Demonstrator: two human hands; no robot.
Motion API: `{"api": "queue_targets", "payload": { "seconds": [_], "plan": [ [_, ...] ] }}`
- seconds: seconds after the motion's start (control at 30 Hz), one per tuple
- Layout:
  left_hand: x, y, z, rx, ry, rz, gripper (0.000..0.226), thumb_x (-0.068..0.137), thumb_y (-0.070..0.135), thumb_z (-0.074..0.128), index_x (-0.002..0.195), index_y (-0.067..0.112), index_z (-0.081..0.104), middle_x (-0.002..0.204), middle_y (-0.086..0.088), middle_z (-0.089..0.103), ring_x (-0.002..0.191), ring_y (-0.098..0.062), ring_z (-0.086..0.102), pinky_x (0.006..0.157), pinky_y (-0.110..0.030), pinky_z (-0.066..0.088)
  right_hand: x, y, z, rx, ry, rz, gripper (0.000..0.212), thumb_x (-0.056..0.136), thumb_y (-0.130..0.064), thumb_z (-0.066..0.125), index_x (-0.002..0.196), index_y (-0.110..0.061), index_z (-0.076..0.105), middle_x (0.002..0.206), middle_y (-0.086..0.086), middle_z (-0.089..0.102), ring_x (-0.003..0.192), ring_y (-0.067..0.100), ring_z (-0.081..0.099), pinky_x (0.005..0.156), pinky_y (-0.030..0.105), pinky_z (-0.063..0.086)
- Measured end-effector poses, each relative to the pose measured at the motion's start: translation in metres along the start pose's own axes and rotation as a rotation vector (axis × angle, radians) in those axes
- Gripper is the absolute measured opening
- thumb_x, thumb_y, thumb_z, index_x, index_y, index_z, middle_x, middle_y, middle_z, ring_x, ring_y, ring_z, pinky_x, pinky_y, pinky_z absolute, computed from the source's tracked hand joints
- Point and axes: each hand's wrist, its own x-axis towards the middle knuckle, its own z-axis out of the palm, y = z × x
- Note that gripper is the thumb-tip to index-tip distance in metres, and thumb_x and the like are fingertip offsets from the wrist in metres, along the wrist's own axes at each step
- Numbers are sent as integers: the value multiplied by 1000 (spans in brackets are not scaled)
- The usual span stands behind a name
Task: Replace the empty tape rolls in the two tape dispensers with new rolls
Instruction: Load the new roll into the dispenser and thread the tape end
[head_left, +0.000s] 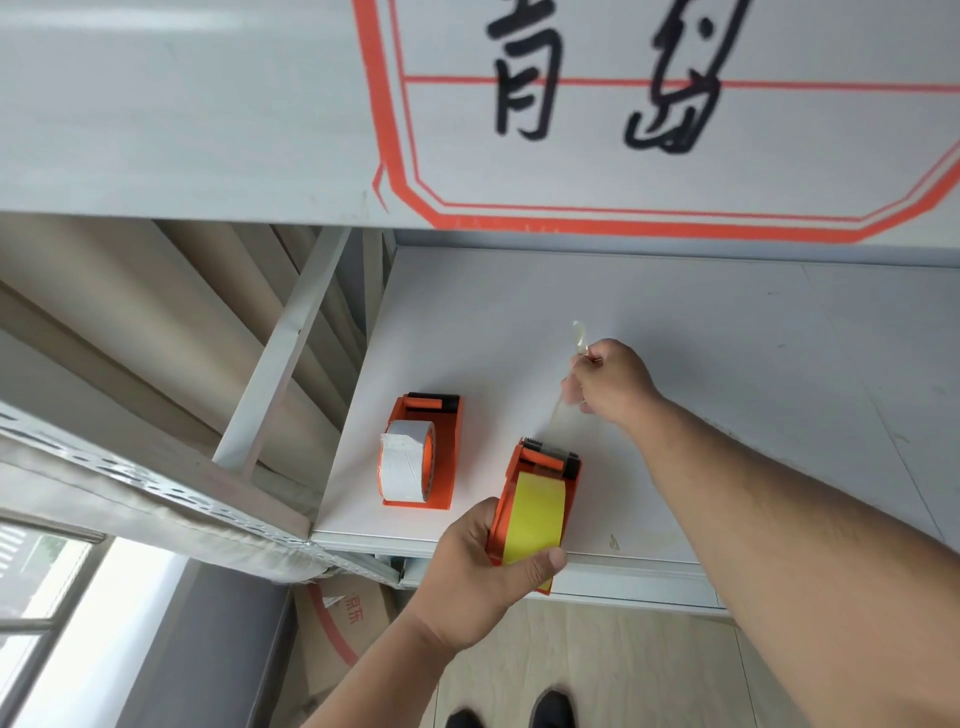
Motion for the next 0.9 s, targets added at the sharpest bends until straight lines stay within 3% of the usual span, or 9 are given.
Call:
{"api": "queue_targets", "payload": {
  "seconds": [0.1,0.27,0.37,0.43,0.57,0.7,0.9],
  "plan": [
    [-2,-3,-1,27,-36,3,21,86,9,85,92,7,64,68,15,66,62,-2,61,62,-16,51,2,1,-2,62,24,65,20,106,-20,50,106,-6,65,86,11,80,96,38,79,84,47,64],
    [-6,-7,-4,38,-21,-12,26,78,22,82,92,7,66,72,15,62,65,-4,55,65,-15,46,0,10,0,67,50,129,24,104,-20,57,84,-11,66,84,16,80,85,35,79,83,45,67],
    [-9,-6,-5,52,-43,-30,31,80,28,83,101,9,70,83,8,67,73,-4,60,72,-16,50,-3,12,0,128,32,181,32,101,-35,60,100,-5,70,92,18,78,73,25,75,72,38,66],
    [-9,-6,-6,50,-53,-31,30,85,39,80,101,15,73,89,3,71,81,-9,62,82,-24,53,-10,11,-1,201,12,215,35,100,-42,60,106,-8,66,95,13,74,72,22,75,73,38,66],
    [-8,-3,-6,18,-56,-33,38,90,55,70,106,21,77,106,-12,77,99,-38,68,99,-47,55,-27,11,-2,261,-57,256,29,102,-42,62,106,-13,65,96,7,72,85,23,77,89,43,64],
    [-7,-4,-6,14,-36,-12,37,88,57,69,93,22,76,87,3,70,84,-15,61,85,-34,52,-27,10,1,281,-73,159,21,107,-24,55,98,-12,70,95,8,77,79,18,73,86,38,61],
    [-9,-7,-4,-63,-11,-15,47,87,55,71,91,8,71,85,-1,67,83,-14,61,85,-32,50,-17,3,13,195,-7,161,22,107,-24,54,102,-9,69,87,7,78,75,19,74,67,30,58]
  ]
}}
